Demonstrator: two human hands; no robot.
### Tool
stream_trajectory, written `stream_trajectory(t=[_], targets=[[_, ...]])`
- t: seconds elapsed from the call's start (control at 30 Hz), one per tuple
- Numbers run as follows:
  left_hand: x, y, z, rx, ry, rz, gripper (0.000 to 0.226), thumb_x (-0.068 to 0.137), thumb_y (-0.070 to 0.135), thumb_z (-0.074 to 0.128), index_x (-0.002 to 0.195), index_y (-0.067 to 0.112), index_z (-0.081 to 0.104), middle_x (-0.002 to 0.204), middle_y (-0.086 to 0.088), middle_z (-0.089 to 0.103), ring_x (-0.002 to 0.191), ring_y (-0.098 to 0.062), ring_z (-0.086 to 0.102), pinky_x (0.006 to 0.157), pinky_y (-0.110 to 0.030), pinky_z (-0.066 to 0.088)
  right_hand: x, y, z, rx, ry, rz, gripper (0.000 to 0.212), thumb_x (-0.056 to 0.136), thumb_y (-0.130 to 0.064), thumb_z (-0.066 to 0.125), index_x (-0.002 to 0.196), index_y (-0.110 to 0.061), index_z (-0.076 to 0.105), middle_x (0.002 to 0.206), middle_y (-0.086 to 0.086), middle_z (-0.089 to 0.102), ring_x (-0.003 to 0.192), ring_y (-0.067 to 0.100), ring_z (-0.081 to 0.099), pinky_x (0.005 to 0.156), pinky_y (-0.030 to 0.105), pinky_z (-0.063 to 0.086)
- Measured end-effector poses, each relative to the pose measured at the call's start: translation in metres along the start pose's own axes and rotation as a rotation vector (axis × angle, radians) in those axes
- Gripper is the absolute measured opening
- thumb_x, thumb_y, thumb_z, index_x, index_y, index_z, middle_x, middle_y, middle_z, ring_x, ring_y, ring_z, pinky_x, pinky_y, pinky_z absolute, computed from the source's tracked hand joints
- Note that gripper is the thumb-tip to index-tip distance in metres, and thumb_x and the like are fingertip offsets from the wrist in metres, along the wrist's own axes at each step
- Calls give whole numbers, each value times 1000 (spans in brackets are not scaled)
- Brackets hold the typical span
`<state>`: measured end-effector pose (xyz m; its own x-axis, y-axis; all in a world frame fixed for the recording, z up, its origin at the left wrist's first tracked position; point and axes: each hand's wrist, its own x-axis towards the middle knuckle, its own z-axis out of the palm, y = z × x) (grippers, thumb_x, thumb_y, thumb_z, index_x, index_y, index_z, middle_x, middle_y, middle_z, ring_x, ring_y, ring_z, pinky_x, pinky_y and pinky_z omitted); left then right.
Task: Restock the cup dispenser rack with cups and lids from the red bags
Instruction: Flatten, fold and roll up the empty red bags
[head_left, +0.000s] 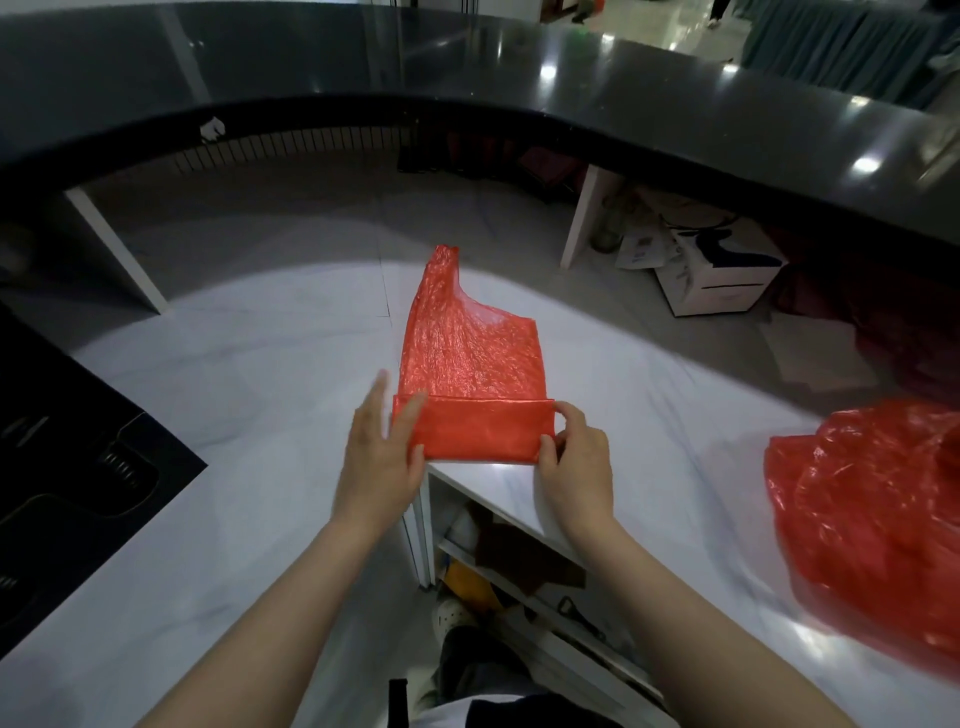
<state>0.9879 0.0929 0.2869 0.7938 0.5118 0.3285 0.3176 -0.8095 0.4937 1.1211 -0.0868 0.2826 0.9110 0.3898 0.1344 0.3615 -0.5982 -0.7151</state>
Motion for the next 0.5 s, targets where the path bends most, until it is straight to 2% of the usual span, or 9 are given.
stream_trajectory(t=[0.07, 0.1, 0.2, 0.23, 0.27, 0.3, 0.33, 0.4, 0.5], targets=[[-1, 3, 2, 170, -115, 253, 61, 89, 21, 62, 145, 20, 38, 155, -15, 24, 143, -38, 19, 111, -58, 18, 1, 2, 2, -98, -10, -40, 34, 97, -22, 46, 130, -25, 50, 102, -4, 60, 100, 11, 42, 83, 27, 41], [-2, 4, 2, 230, -193, 285, 61, 93, 28, 55, 148, 23, 30, 157, -11, 23, 144, -34, 11, 113, -59, 11, 1, 3, 4, -139, -12, -53, 34, 97, -22, 45, 131, -22, 51, 105, -2, 60, 102, 12, 40, 87, 29, 39], [-1, -2, 5, 339, -367, 197, 59, 98, 54, 22, 148, 38, -6, 160, 3, 0, 143, -21, -19, 112, -46, -20, -1, 1, 3, -156, -21, -45, 38, 97, -27, 46, 134, -18, 50, 117, 4, 51, 113, 18, 38, 100, 37, 42], [-1, -3, 6, 362, -392, 180, 60, 95, 60, 13, 146, 40, -12, 160, 5, -5, 142, -19, -23, 109, -44, -25, -3, -1, 3, -172, -29, -65, 43, 97, -31, 46, 138, -19, 46, 128, 6, 45, 123, 20, 34, 106, 42, 39], [-1, -3, 7, 381, -406, 175, 62, 92, 64, 6, 145, 40, -13, 160, 5, -7, 142, -19, -23, 109, -43, -26, -4, -2, 4, -239, -47, -125, 50, 97, -37, 45, 143, -22, 37, 143, 9, 34, 135, 24, 24, 114, 47, 29], [0, -2, 8, 397, -417, 176, 65, 88, 67, 1, 145, 40, -12, 160, 5, -8, 143, -20, -22, 109, -43, -25, -6, -3, 5, -337, -83, -214, 58, 96, -45, 41, 149, -28, 24, 155, 7, 17, 144, 26, 7, 119, 49, 13], [1, -1, 8, 406, -427, 180, 69, 85, 70, -5, 146, 40, -11, 159, 5, -8, 144, -21, -20, 110, -43, -24, -6, -3, 5, -430, -135, -297, 64, 95, -52, 37, 151, -35, 10, 160, 3, -2, 147, 25, -9, 117, 49, -1], [1, 0, 8, 418, -440, 184, 78, 78, 74, -14, 148, 39, -8, 158, 6, -11, 144, -25, -20, 111, -43, -22, -2, -1, 7, -525, -251, -363, 68, 93, -62, 27, 149, -44, -9, 158, -6, -26, 143, 20, -28, 111, 51, -15], [1, -1, 9, 429, -451, 162, 82, 76, 76, -15, 149, 40, -7, 157, 7, -12, 144, -31, -18, 112, -44, -19, 5, 4, 10, -576, -372, -300, 66, 90, -69, 11, 148, -45, -11, 157, -10, -25, 141, 15, -30, 107, 55, -21]])
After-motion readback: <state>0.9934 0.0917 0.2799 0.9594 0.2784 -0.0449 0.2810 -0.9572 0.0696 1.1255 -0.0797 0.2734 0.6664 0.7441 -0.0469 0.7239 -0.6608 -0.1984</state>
